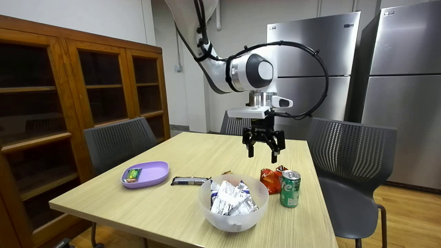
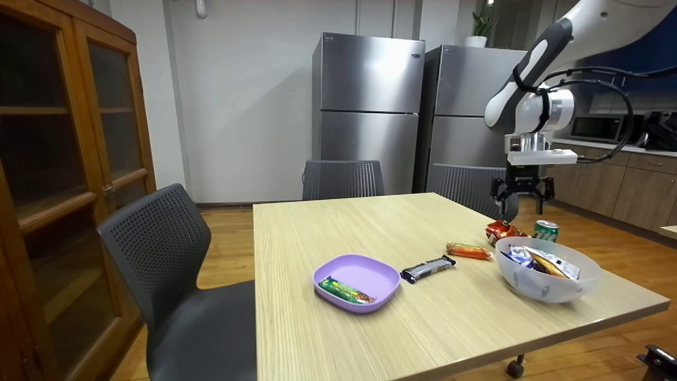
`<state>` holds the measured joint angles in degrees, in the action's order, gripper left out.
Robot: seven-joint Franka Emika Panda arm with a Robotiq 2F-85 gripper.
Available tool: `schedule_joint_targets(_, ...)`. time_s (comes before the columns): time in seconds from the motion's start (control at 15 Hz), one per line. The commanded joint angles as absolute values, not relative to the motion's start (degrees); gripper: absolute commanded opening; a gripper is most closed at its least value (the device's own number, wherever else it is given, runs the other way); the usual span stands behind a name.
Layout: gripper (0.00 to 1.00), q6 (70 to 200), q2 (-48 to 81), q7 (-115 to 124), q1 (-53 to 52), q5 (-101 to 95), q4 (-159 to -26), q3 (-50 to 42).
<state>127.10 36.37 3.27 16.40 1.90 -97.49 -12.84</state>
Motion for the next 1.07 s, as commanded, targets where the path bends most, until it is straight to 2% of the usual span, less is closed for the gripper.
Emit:
schedule_joint_targets(0.0,1.00,126.80,37.21,3.40,16.68,1.71,-96.39,-12.67)
schedule_joint_targets(1.0,1.00,129.34,41.96,2.65,17.97,3.94,-91.44,-11.20)
